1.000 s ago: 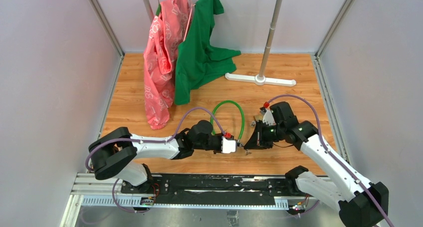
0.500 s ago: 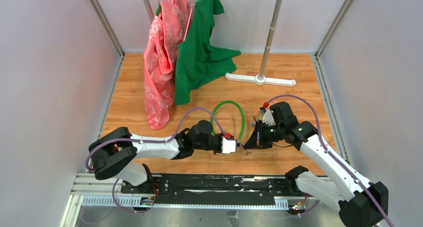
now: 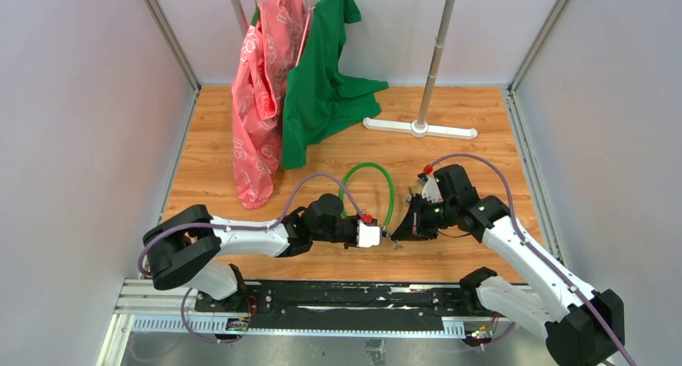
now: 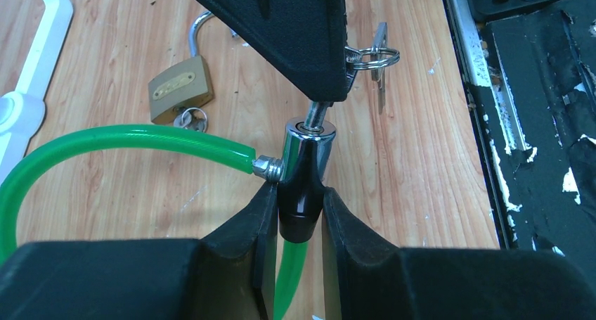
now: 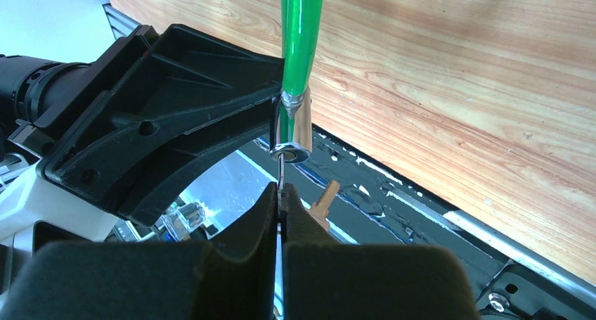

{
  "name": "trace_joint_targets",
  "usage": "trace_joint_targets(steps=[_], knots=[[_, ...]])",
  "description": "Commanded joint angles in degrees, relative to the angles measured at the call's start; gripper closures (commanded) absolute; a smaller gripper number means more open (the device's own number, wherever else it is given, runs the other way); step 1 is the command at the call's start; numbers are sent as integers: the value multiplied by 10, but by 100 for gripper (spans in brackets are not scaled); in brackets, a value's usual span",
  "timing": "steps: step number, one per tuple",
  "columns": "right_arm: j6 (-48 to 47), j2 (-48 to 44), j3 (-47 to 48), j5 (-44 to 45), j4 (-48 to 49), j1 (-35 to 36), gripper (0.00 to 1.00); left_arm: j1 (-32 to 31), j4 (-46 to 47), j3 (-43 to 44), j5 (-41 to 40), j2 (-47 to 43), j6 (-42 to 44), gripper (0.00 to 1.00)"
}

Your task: Unlock with the key

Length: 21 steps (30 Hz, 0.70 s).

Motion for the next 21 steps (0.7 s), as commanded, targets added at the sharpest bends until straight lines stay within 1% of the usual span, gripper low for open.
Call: trace_joint_targets(steps=[1, 15, 21], knots=[[12, 5, -12, -3, 9, -4, 100, -7, 45, 21, 14, 2, 3, 100], [13, 30, 3, 22, 5, 16, 100, -13, 45, 23, 17, 1, 1, 100], [-9, 49, 19, 25, 14, 37, 100, -14, 44, 24, 24, 0, -3, 100]])
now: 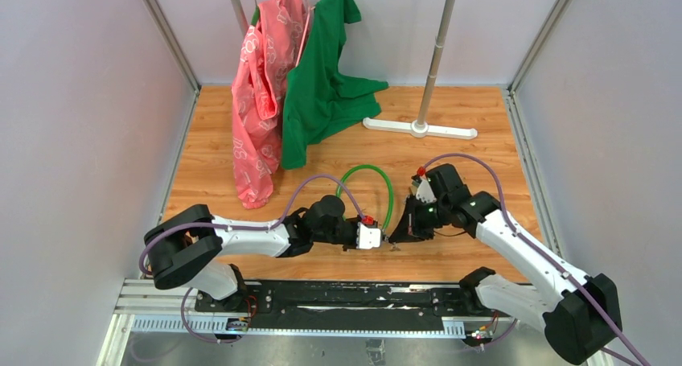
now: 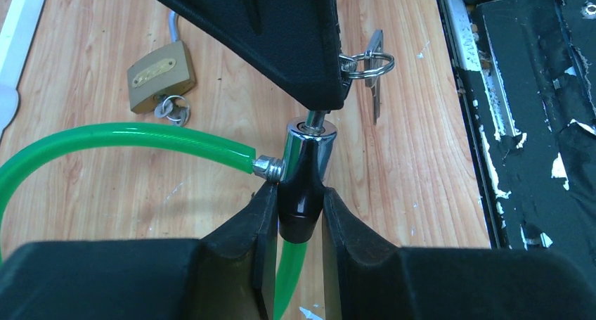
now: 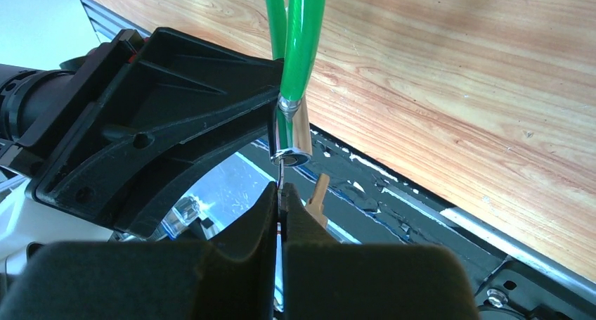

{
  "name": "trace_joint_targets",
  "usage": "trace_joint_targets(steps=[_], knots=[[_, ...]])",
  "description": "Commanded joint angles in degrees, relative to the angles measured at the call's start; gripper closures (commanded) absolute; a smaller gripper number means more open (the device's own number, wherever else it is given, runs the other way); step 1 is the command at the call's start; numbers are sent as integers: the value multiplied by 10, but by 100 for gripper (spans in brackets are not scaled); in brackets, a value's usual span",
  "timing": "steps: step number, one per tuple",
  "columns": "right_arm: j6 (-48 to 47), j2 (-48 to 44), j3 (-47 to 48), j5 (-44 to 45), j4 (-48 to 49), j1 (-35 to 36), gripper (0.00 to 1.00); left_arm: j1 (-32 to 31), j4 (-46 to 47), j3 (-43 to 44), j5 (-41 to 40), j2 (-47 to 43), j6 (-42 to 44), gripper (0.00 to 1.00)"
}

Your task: Unlock with the key

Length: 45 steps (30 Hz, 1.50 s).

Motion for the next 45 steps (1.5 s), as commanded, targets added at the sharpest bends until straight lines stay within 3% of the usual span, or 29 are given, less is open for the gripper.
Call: trace_joint_targets(steps=[1, 16, 24, 33, 39, 45], knots=[[-21, 14, 20, 19, 8, 17, 100, -10, 66, 24, 24, -5, -3, 100], [-35, 42, 30, 34, 4, 21, 100, -10, 65, 29, 50, -16, -19, 100], [-112, 55, 56, 34, -27, 23, 100, -10, 66, 32, 59, -17, -25, 100], [0, 49, 17, 49, 3, 23, 100, -10, 65, 31, 43, -24, -30, 100], [6, 21, 2, 50, 6, 23, 100, -10, 66, 32, 35, -23, -36, 100], [-23, 3, 8, 23, 0, 23, 77, -10, 66, 32, 29, -19, -39, 100]])
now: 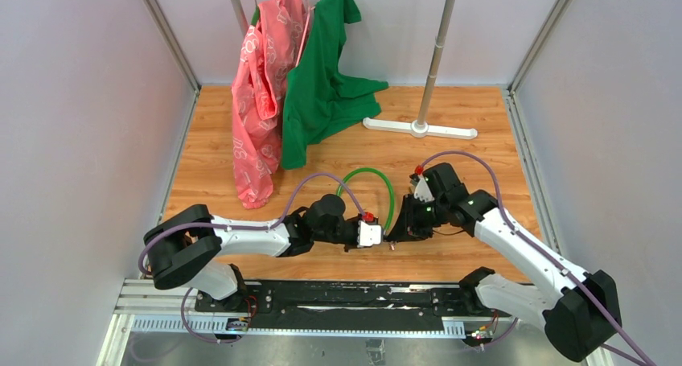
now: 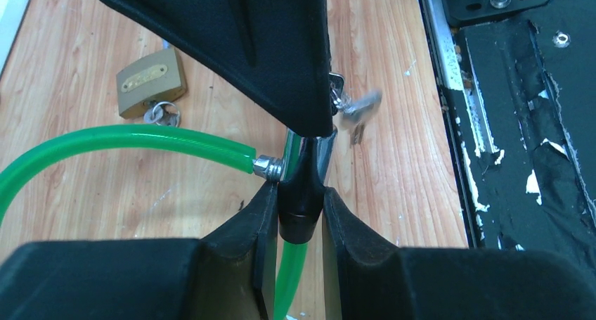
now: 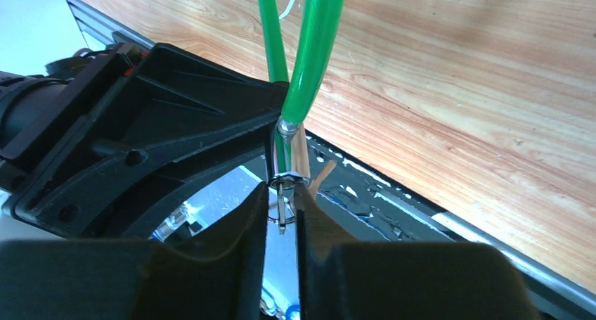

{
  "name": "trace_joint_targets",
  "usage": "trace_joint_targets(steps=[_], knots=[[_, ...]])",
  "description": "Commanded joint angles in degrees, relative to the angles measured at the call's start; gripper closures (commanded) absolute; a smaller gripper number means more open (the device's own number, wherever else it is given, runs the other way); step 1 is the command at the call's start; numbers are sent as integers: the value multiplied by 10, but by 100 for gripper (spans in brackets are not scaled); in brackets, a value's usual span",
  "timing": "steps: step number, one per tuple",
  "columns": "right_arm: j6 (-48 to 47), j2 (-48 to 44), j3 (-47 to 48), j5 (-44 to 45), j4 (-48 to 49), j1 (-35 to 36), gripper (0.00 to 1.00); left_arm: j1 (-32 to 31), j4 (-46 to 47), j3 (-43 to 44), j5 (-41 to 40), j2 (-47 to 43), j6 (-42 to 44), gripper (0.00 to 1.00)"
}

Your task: Unlock with the key

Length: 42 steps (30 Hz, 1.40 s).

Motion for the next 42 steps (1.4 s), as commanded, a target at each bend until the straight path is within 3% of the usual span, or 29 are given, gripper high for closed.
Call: trace_joint_targets(steps=[1, 5, 28, 34, 42], knots=[[-21, -19, 0, -2, -1, 7, 74, -10, 69, 26, 13, -17, -3, 100], [-49, -27, 23, -7, -24, 6, 67, -10, 69, 24, 9, -17, -1, 100], [-89, -26, 58, -45, -59, 6, 56, -10, 69, 26, 7, -6, 0, 100], [-92, -21, 55, -39, -64, 6, 68, -10, 68, 26, 7, -6, -1, 100], [-95, -14, 49, -26, -70, 6, 96, -10, 68, 26, 7, -6, -1, 100]])
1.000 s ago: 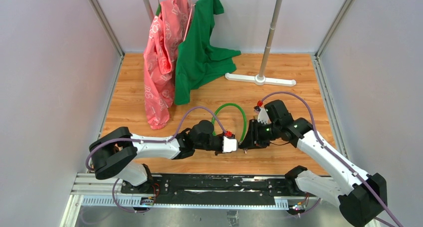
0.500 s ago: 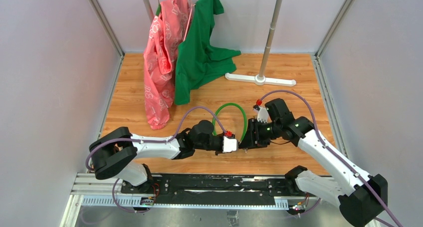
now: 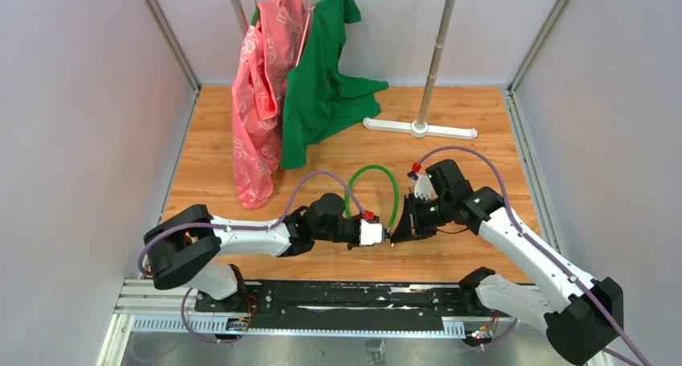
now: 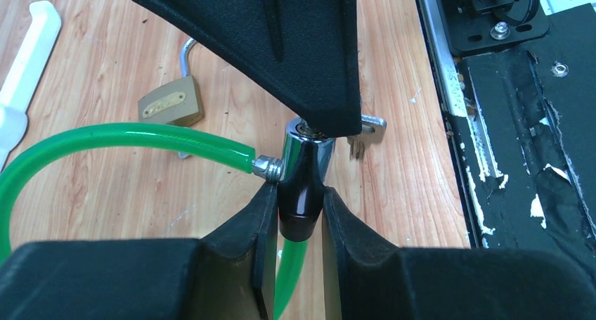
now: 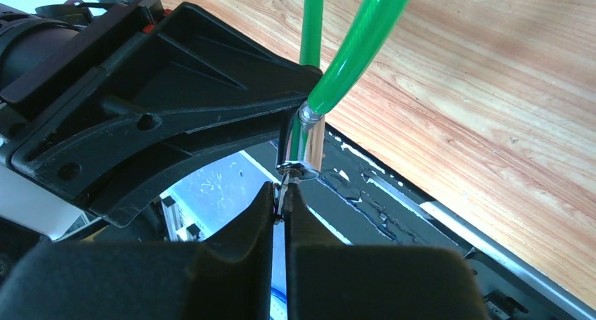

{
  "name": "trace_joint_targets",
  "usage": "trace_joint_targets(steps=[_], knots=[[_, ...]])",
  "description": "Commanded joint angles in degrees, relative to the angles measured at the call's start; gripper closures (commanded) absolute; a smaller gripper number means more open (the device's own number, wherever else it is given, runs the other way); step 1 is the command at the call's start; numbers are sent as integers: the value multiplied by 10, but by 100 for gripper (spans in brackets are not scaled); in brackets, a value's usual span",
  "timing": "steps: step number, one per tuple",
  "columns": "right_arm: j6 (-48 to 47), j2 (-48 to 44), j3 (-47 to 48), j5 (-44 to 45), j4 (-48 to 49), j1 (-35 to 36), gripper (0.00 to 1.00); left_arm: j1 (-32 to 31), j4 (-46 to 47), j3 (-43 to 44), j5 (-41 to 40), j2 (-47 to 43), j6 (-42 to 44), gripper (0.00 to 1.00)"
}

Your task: Unlock with the key

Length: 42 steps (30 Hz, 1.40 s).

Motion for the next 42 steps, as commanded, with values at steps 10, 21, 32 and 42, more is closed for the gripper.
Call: trace_joint_targets(steps=[10, 21, 32, 42], knots=[[-74, 25, 14, 41, -38, 6, 100, -7, 38, 19, 21, -17, -7, 100], [-64, 57, 44, 90, -47, 9, 100, -7, 8, 37, 1, -39, -30, 100], [233, -19, -28, 83, 65, -17, 100, -36, 21, 38, -173, -66, 22, 100], [405, -64, -57, 42, 122, -31, 100, -55, 67, 26, -243, -123, 60, 100]])
